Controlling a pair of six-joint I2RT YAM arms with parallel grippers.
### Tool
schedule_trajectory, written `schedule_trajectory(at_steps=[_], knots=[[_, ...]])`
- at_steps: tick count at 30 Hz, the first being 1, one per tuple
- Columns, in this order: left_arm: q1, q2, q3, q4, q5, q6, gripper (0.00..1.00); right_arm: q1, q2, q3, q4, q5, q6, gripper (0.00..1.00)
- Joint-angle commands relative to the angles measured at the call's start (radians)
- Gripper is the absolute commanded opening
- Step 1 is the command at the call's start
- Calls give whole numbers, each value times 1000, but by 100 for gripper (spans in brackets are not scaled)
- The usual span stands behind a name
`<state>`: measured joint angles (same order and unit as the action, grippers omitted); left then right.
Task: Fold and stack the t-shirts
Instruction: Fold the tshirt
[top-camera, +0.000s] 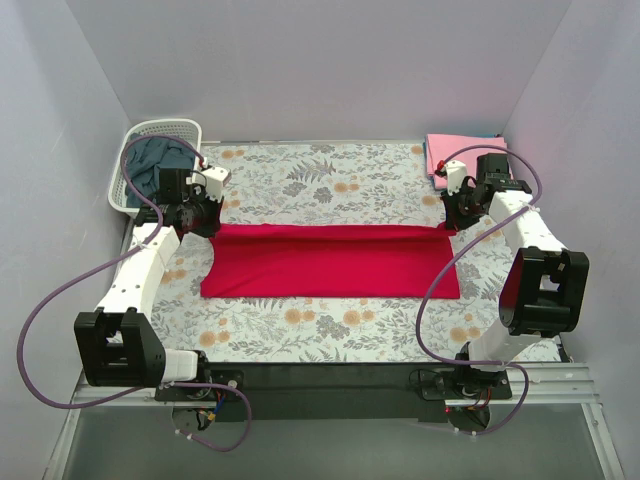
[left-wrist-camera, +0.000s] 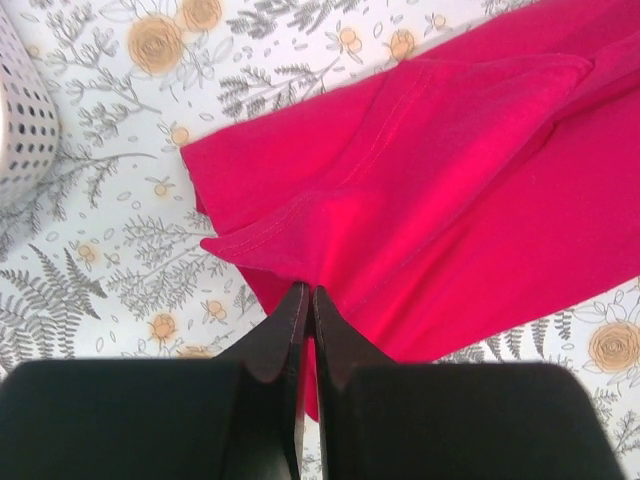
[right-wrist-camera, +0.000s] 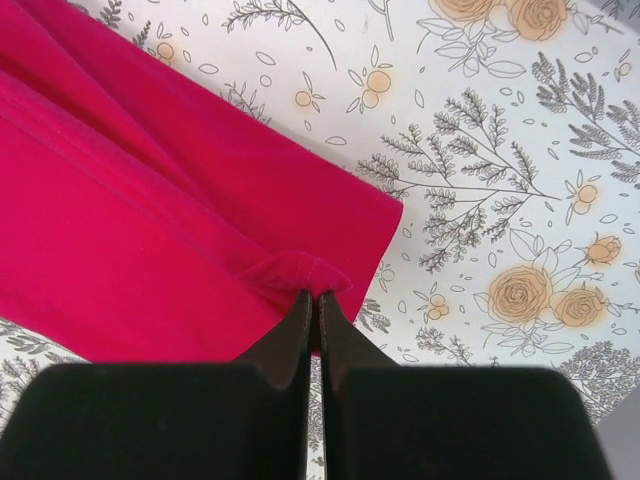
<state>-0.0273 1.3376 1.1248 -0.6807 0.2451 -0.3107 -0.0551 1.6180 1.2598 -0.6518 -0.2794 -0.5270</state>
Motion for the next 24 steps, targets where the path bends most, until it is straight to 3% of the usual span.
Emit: schedule_trajectory(at_steps=[1,24], knots=[[7,-46,-31,-42,-15,8,0,-6,-29,-23,-5,22,-21,1],[7,-52,-198,-40,3,5,0,-8,-26,-132,12,36,-47,1]])
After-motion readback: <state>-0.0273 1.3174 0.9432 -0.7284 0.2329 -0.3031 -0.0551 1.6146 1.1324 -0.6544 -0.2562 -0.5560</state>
